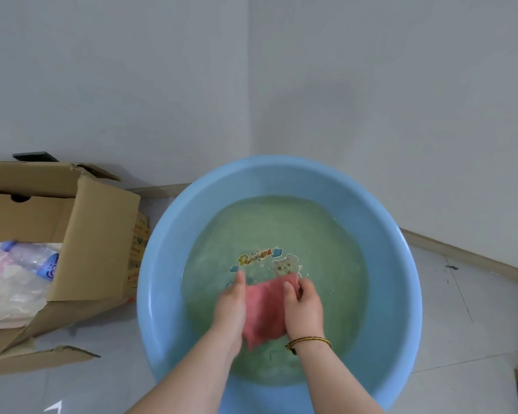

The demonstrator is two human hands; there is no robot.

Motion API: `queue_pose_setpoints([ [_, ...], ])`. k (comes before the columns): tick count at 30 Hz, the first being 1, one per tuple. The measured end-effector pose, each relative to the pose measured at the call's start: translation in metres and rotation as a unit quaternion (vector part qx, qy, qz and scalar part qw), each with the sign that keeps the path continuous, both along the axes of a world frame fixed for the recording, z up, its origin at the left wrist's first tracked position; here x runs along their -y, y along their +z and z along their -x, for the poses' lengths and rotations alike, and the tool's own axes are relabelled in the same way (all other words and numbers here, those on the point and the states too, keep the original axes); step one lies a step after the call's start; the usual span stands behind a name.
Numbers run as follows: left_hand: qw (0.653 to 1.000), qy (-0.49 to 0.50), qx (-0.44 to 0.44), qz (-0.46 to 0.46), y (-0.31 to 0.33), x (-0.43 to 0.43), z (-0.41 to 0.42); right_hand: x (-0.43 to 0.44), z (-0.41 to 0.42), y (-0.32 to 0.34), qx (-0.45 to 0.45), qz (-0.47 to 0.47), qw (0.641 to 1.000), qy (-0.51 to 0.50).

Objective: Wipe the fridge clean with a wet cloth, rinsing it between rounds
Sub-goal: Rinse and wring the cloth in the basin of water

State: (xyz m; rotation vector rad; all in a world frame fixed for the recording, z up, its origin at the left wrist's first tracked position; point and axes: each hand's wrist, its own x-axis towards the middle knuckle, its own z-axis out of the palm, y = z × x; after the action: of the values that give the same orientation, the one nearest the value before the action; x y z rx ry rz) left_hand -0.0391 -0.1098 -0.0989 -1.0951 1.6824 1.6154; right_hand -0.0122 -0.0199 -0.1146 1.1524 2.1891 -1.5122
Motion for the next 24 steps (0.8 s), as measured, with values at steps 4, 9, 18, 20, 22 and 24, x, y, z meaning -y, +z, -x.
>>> queue_pose_setpoints([
  [4, 0.995, -0.086, -0.015, 0.055, -0.019, 0.027, 0.005, -0.017, -0.007, -0.008, 0.068, 0.003, 0.998, -0.018],
  [9, 0.991, -0.127, 0.02, -0.041, -0.033, 0.025, 0.0, -0.013, -0.014, -0.017, 0.137, -0.005, 0.991, 0.006],
  [18, 0.982, -0.176, 0.034, 0.057, -0.038, 0.028, -0.004, -0.029, -0.012, -0.025, 0.131, -0.04, 0.99, -0.04],
  [20, 0.993, -0.11, 0.028, 0.035, -0.037, 0.025, -0.002, -0.029, -0.011, -0.022, 0.097, -0.019, 0.993, -0.068],
  [22, 0.998, -0.052, 0.028, -0.006, -0.033, 0.019, -0.002, -0.022, -0.01, -0.016, 0.047, -0.009, 0.996, -0.074],
  [24, 0.999, -0.031, 0.015, -0.033, -0.025, 0.01, -0.005, -0.01, -0.013, -0.01, -0.017, -0.011, 0.998, -0.057],
])
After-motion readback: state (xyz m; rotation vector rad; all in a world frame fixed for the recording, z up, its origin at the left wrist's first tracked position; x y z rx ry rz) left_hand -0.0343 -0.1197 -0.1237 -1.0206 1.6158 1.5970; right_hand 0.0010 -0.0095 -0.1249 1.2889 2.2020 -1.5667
